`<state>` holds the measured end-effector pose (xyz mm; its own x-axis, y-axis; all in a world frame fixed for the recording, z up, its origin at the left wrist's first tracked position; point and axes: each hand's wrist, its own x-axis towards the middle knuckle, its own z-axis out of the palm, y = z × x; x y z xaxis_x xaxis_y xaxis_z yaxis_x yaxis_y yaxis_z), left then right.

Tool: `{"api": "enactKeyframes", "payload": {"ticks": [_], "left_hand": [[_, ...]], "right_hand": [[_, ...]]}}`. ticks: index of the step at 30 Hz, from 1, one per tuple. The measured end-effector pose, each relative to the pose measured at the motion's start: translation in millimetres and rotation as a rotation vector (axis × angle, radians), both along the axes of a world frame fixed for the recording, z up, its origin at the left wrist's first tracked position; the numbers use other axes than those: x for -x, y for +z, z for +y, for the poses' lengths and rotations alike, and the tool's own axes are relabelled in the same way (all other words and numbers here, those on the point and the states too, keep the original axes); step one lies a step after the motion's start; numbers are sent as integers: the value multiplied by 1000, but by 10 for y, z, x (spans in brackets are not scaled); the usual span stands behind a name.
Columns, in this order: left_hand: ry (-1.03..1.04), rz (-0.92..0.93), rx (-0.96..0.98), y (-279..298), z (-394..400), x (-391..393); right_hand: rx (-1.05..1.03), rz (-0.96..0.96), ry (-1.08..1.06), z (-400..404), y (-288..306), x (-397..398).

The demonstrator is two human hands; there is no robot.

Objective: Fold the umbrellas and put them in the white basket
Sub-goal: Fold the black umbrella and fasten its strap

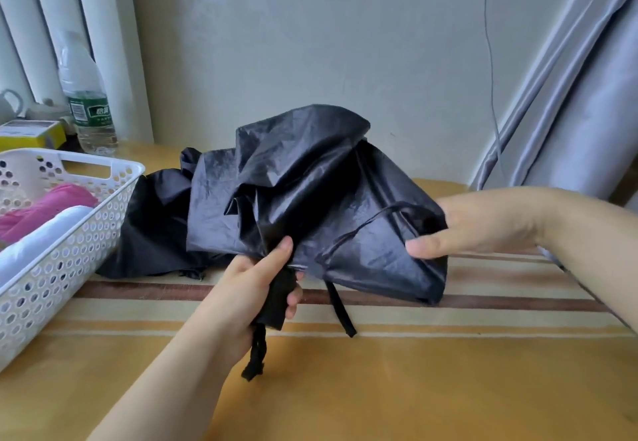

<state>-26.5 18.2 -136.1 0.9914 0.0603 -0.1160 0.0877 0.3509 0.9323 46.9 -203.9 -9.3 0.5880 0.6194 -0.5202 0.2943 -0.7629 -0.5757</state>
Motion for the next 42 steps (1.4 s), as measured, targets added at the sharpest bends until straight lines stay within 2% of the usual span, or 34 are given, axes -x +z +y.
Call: {"api": "enactKeyframes", "payload": {"ticks": [2, 6, 8, 11, 13, 16, 18, 21, 24, 27, 30, 33, 35, 38, 42], "left_hand": [[3, -23, 0, 10, 50, 1], [57, -59, -13, 3, 79, 6], [64, -75, 49, 18, 62, 9], [40, -71, 36, 29, 49, 17], [43, -78, 32, 34, 53, 15], [74, -107, 23, 45, 73, 21], [80, -141, 37, 46, 87, 25], [42, -161, 75, 47, 103, 20], [32, -174, 59, 41, 127, 23], [11, -182, 27, 34, 152, 32], [-31, -185, -8, 34, 162, 45], [-65, -176, 5, 12, 162, 46], [-105, -172, 14, 2, 154, 48], [-176, -170, 47, 2, 151, 64], [-262, -185, 88, 4, 166, 60]], "right_hand": [[0, 40, 70, 26, -132, 27], [-9, 34, 73, 26, -228, -5], [-76, 41, 53, -1, -136, -6], [-168, 46, 44, 9, -95, 20], [-144, 20, 83, 62, -145, 29], [40, -17, 153, 123, -226, 23], [88, 1, 152, 96, -184, 28], [-107, -15, 54, -42, -77, 20], [-364, -154, -91, -192, -26, -1], [-384, -282, -240, -367, -140, -92], [-373, -330, -513, -427, -260, -179], [-580, -315, -730, -264, -172, -205], [-628, -342, -691, -57, -44, -224], [-577, -445, -584, 260, 99, -250], [-673, -577, -587, 449, 220, -279]]}}
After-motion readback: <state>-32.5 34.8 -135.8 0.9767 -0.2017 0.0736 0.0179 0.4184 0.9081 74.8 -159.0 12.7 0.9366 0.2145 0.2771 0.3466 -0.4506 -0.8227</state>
